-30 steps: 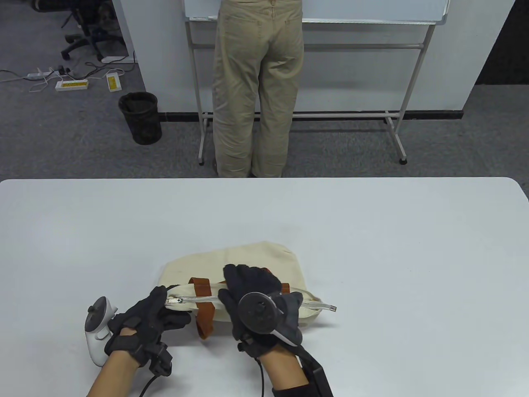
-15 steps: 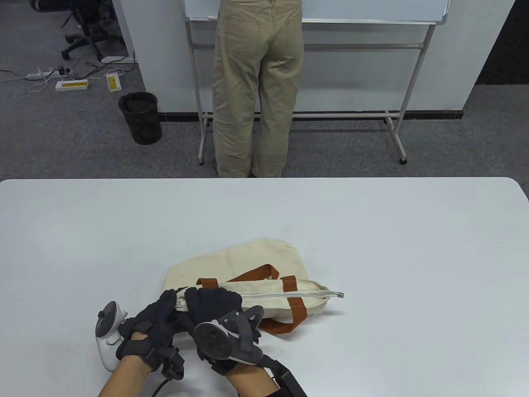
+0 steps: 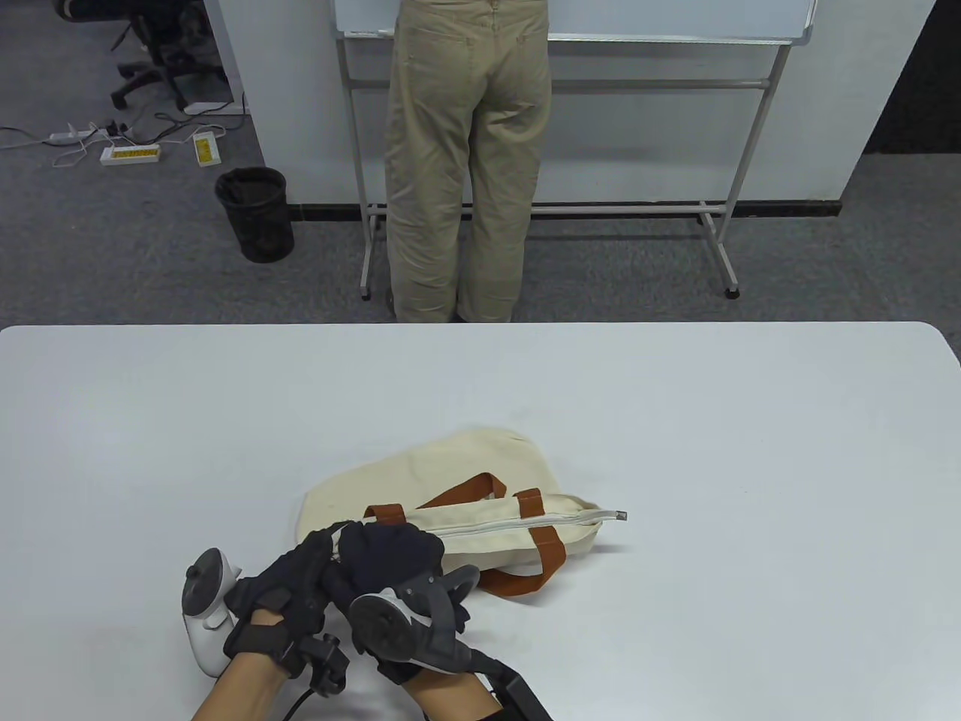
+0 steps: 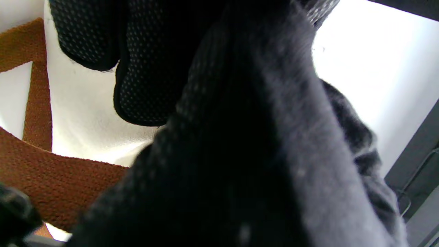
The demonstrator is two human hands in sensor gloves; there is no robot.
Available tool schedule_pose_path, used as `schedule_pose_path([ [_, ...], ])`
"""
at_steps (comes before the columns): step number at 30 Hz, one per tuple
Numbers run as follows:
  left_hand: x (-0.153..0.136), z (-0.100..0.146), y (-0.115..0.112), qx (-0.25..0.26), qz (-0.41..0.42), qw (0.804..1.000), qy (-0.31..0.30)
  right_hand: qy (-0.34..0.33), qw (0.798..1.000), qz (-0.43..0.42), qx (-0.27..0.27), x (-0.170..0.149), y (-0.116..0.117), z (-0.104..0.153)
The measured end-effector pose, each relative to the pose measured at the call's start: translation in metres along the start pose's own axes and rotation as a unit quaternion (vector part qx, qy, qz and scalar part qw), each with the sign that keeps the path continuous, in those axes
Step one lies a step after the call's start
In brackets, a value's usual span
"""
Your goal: Unzip the canvas bag
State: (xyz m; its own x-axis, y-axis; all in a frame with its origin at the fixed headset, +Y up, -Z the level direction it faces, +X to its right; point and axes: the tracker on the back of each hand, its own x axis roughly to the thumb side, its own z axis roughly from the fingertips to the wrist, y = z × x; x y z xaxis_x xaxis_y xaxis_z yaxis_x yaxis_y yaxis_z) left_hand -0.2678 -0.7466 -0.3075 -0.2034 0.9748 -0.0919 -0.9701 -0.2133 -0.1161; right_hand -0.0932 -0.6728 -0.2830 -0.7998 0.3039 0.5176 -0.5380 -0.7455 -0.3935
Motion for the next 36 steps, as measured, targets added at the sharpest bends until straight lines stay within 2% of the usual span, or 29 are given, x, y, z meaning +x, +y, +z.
schedule_pose_path([
  [7,0.0,0.0,0.003,0.002,-0.01,1.0,-0.006,0.074,0.991,-0.107,0.029,-0.012,0.005,-0.002],
  [10,-0.001,0.001,0.002,-0.001,-0.018,1.0,-0.007,0.108,0.983,-0.149,0.021,-0.018,0.003,-0.005],
  [12,0.001,0.002,0.0,0.003,-0.025,1.0,-0.007,0.107,0.985,-0.135,0.015,-0.018,-0.001,-0.007],
  [15,0.002,0.001,-0.002,0.002,-0.034,0.999,-0.014,0.07,0.996,-0.057,-0.017,-0.019,-0.007,-0.008],
  [20,0.003,0.0,0.002,0.009,-0.042,0.999,-0.019,0.072,0.997,-0.02,-0.026,-0.028,-0.012,-0.009],
  [32,0.004,-0.001,0.007,0.013,-0.055,0.998,-0.026,0.097,0.994,0.039,-0.008,-0.055,-0.01,-0.003],
  [36,0.005,-0.001,0.015,0.026,-0.049,0.998,-0.026,0.113,0.992,0.06,-0.002,-0.071,-0.008,0.0],
])
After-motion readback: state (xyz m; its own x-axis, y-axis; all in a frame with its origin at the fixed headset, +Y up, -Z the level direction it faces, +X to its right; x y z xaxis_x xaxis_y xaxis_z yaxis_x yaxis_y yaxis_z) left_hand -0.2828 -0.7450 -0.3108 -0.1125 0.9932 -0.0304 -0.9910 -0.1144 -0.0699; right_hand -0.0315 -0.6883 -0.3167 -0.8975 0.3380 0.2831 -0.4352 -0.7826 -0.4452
